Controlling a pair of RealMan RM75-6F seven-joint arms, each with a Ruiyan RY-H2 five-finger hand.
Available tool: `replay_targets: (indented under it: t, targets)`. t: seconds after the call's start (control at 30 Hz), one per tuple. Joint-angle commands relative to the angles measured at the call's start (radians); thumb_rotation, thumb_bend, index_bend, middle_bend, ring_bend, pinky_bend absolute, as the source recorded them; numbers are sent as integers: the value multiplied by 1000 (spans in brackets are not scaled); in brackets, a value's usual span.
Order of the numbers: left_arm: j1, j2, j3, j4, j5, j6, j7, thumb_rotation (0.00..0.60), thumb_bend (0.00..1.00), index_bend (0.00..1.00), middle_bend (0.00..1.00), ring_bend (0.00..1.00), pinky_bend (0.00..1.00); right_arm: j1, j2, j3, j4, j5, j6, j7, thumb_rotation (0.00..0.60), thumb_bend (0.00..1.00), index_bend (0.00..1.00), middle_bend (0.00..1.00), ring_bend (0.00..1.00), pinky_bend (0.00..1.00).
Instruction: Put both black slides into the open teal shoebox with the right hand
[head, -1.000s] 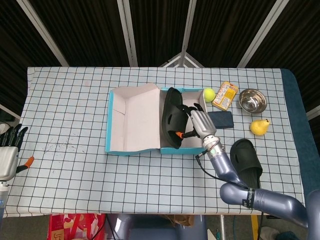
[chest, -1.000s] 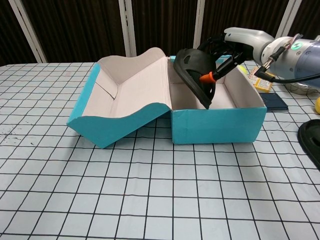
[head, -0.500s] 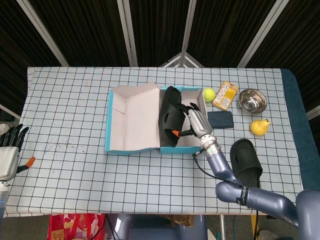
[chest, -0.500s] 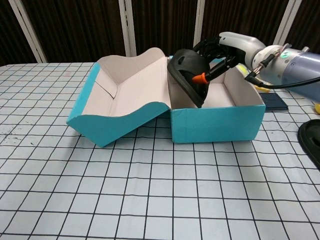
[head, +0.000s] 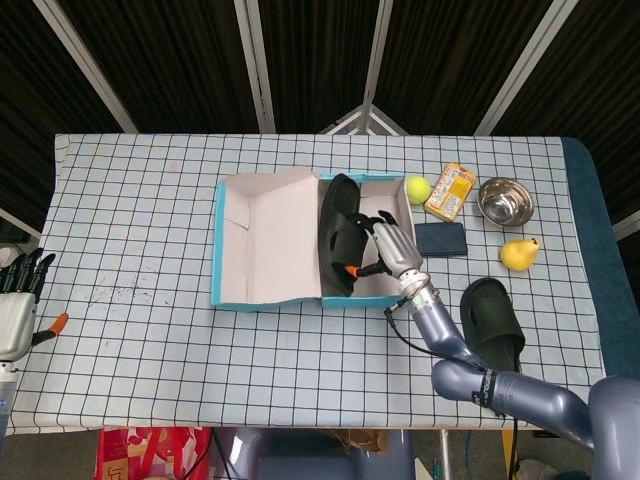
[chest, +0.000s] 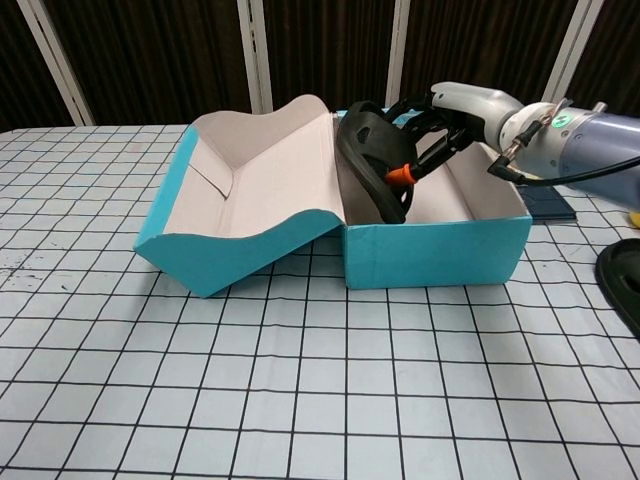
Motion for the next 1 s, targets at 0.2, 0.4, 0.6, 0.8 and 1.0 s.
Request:
replay_targets:
  t: [0.2,0.4,0.6,0.8,1.0]
  targets:
    - [-1,3,1,-1,-2,-5,-8,600,357,73,0,0,110,32,89,20,-120,137,3,-127,600,466,751,490,238,0]
    - [0,4,2,-5,1,-3,-6,600,357,73,0,0,109,61,125,24,-162,232,14,-199,600,468,761,501,248,0]
    - [0,5,1,-7,-2,-5,-6,600,358,73,0,0,110,87,144,21,-176,306,11,-236,600,468,761,501,250,0]
    - [0,6,2,-7,-2,-4,-8,600,358,73,0,0,109,98,157,24,-192,341,9,-239,600,477,761,509,255,0]
    - [0,6,1,-6,-3,-6,-9,600,358,73,0,0,110,111,172,27,-207,371,18,-242,600,482,761,518,265,0]
